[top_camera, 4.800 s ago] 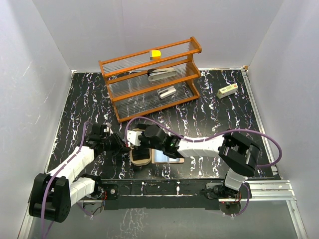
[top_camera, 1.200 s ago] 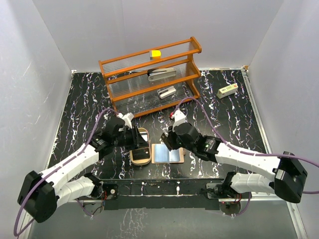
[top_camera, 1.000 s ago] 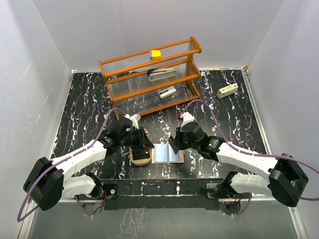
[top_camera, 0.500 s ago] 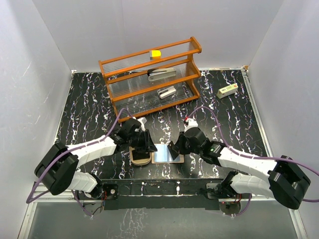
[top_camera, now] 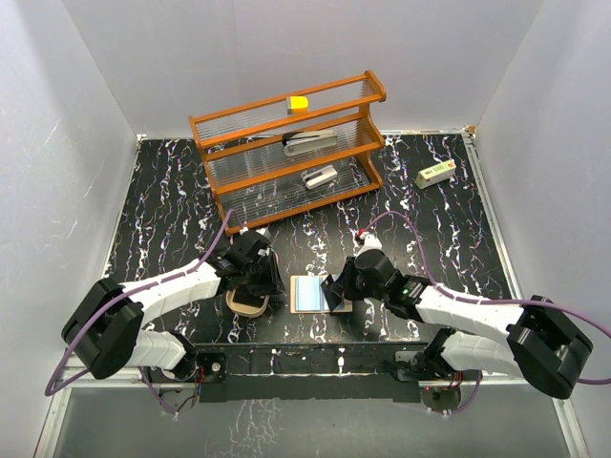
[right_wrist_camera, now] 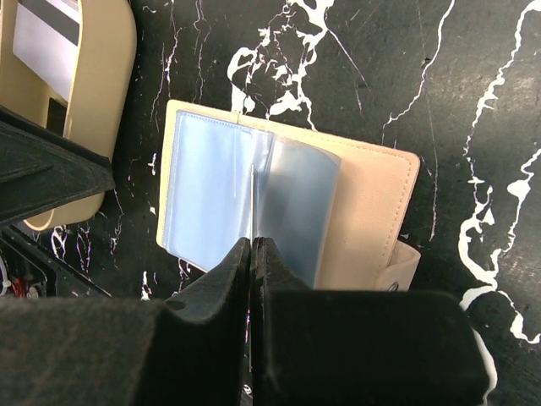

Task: Put the credit cards into the card holder
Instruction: Insert the credit card into the card holder.

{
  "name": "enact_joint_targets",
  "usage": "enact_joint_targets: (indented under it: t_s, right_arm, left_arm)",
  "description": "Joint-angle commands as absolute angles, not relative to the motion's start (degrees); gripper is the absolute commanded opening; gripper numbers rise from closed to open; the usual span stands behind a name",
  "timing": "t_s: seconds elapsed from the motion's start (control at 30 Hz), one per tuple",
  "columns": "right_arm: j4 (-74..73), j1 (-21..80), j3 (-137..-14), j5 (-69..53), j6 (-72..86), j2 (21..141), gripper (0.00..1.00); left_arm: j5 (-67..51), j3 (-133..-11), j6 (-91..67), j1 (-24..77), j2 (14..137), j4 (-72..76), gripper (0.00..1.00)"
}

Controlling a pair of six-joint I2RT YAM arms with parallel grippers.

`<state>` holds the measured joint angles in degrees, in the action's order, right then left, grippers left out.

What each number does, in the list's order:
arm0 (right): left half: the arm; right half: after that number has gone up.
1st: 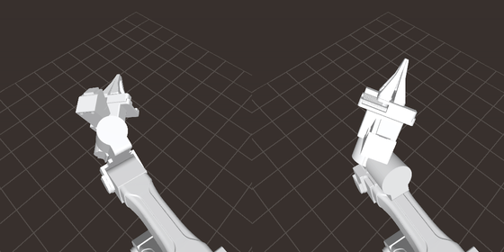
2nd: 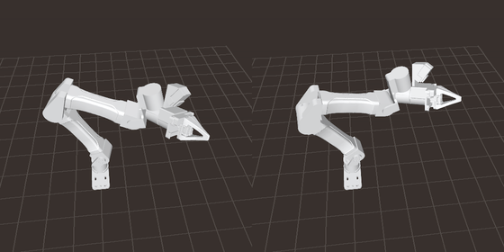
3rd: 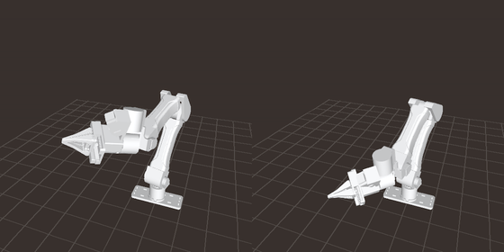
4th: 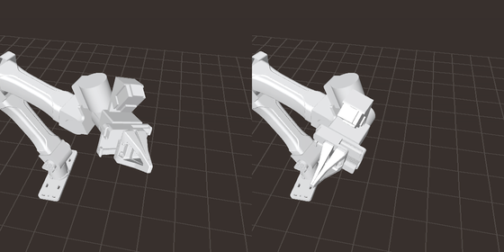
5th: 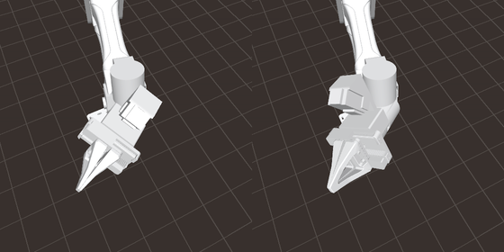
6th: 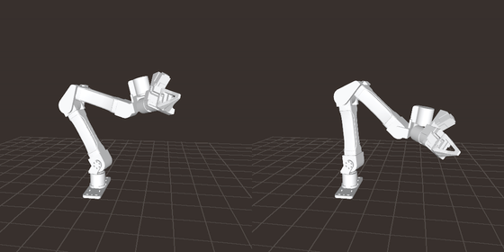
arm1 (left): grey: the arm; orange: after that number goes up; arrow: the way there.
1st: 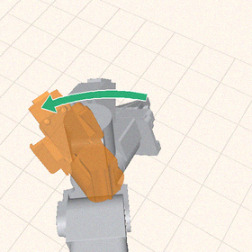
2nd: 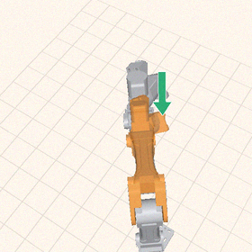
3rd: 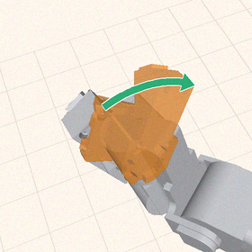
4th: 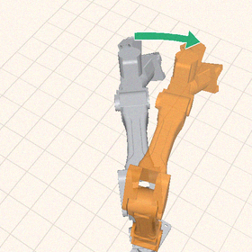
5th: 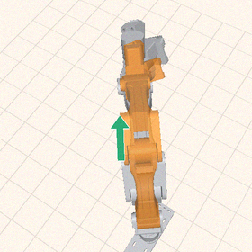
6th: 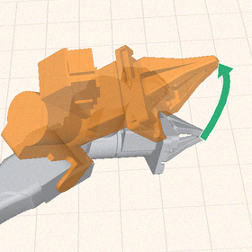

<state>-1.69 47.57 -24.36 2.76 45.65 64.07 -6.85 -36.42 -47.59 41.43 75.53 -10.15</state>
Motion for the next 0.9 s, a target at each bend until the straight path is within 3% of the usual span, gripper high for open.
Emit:
enact_joint_targets:
  t_s: [0.0,0.4,0.87]
  right_arm:
    - [3.27,47.46,-23.55,4.06,47.76,64.41,0.0]
    - [9.82,47.2,-19.38,4.83,50.66,63.22,0.0]
    - [14.16,46.75,-16.23,2.83,51.69,60.82,0.0]
  left_arm:
    - [-3.57,-37.34,-47.31,41.42,73.99,-13.75,0.24]
    - [-10.43,-36.75,-48.68,41.81,78.13,-5.43,0.24]
    - [-10.72,-36.56,-48.69,42.67,81.97,-3.72,0.16]
